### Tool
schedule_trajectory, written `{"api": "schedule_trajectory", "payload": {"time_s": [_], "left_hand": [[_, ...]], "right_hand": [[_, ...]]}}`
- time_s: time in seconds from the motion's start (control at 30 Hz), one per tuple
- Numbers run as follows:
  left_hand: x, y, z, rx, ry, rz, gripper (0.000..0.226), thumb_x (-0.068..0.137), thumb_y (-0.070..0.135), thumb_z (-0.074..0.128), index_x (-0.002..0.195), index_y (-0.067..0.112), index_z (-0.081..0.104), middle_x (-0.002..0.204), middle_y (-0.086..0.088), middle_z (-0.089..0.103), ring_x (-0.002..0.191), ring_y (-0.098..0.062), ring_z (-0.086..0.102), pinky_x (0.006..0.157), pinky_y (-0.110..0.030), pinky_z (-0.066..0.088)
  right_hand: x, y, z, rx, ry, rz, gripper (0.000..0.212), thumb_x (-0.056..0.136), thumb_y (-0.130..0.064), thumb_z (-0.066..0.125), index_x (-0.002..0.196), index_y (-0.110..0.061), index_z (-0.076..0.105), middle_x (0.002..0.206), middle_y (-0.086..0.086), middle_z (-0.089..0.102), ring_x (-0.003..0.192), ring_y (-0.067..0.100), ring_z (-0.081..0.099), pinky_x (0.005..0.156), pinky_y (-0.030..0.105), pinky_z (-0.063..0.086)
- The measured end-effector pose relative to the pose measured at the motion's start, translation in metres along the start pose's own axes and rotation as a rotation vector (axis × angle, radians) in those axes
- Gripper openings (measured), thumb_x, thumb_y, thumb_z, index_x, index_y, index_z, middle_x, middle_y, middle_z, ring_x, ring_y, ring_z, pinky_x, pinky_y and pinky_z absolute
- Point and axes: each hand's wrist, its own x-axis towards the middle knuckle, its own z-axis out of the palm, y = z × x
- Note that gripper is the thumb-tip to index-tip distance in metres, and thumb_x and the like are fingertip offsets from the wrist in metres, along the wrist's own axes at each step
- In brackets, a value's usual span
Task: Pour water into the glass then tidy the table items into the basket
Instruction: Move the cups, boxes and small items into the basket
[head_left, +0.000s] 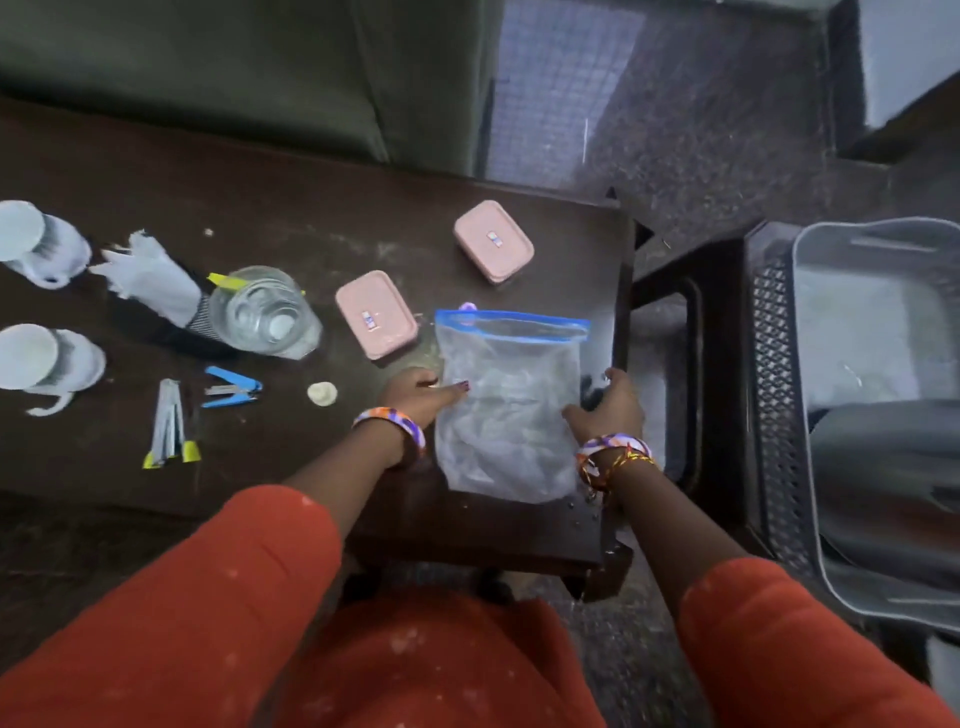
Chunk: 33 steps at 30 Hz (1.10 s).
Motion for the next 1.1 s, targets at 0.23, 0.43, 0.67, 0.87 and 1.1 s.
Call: {"api": "schedule_trajectory", "payload": {"time_s": [0.23,0.43,0.67,0.87,1.1], "left_hand": [[0.005,0.008,0.022,-0.341,-0.052,-0.003,0.040,0.083,-0.014,0.051,0.119,0.002,0.055,0.103,-0.007,0.066,0.053,0.000,0.064,0.052,-0.012,0.053],[-0.012,0.015,0.010,-0.412,-0.118,0.071,0.048,0.084,-0.021,0.039,0.060,0.013,0.062,0.055,0.008,0.069,0.054,-0.004,0.065,0.048,-0.015,0.055],[-0.027,0.020,-0.003,-0.537,-0.194,-0.023,0.026,0.091,0.009,0.044,0.082,0.023,0.064,0.069,0.005,0.071,0.053,-0.006,0.068,0.051,-0.019,0.057],[-0.032,0.015,-0.011,-0.427,-0.378,-0.101,0.022,0.091,0.032,0.050,0.085,0.018,0.067,0.064,0.007,0.075,0.059,-0.006,0.071,0.059,-0.023,0.059],[-0.034,0.007,-0.032,-0.296,-0.186,-0.001,0.015,0.083,0.000,0.061,0.091,0.012,0.063,0.059,0.008,0.073,0.058,-0.005,0.070,0.062,-0.024,0.059]], "right_hand": [[0.031,0.007,-0.008,0.258,-0.132,0.007,0.017,0.075,0.004,0.063,0.068,-0.012,0.065,0.045,-0.012,0.054,0.047,0.005,0.053,0.049,0.017,0.041],[0.024,0.019,-0.033,0.675,-0.158,-0.138,0.045,0.077,0.025,0.046,0.055,-0.013,0.056,0.037,-0.014,0.058,0.038,-0.006,0.051,0.043,0.008,0.042],[0.006,0.008,-0.043,0.893,-0.252,-0.244,0.051,0.068,0.022,0.042,0.041,-0.017,0.062,0.053,-0.010,0.063,0.053,0.010,0.058,0.049,0.017,0.049],[-0.012,-0.009,-0.036,0.915,-0.254,-0.285,0.053,0.071,0.023,0.042,0.044,-0.017,0.064,0.057,-0.008,0.067,0.052,0.003,0.062,0.048,0.016,0.051],[-0.025,-0.019,-0.045,0.839,-0.541,0.218,0.032,0.094,-0.039,0.044,0.118,-0.019,0.053,0.095,0.002,0.063,0.085,0.021,0.063,0.065,0.034,0.053]]}}
